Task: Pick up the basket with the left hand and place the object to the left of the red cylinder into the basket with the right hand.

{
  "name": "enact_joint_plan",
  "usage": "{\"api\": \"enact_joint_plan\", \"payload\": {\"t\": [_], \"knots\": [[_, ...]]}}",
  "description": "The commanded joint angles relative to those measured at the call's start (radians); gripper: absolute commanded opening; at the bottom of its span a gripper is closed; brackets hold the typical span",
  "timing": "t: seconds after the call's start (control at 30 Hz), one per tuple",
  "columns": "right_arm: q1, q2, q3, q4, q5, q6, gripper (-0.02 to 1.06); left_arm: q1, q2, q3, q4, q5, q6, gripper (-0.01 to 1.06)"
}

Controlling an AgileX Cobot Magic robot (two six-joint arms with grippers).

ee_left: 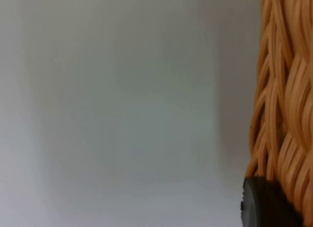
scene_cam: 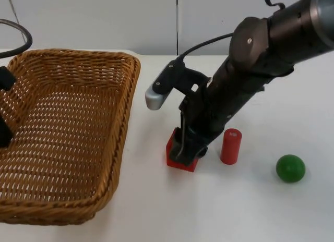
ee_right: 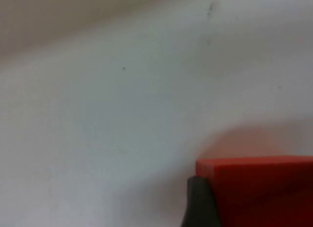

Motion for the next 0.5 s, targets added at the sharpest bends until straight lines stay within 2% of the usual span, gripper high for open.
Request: {"api": "enact_joint_plan", "payload": {"t": [0.0, 0.2, 0.3, 0.47], "knots": [[0.006, -0.071, -0.007, 0.002, 0.043, -0.012, 0.00, 0.002, -0.006, 0.000, -0.017, 0.006, 0.002, 0.00], [0.005, -0.214, -0.007, -0.036, 0.137, 0.002, 0.00, 0.002, -0.006, 0.000, -0.017, 0.006, 0.002, 0.00], [0.003, -0.360, -0.007, -0.058, 0.208, 0.022, 0.00, 0.002, -0.006, 0.000, -0.017, 0.006, 0.002, 0.00], [0.003, -0.499, -0.007, -0.058, 0.253, 0.045, 0.00, 0.002, -0.006, 0.000, -0.017, 0.006, 0.002, 0.00]]}}
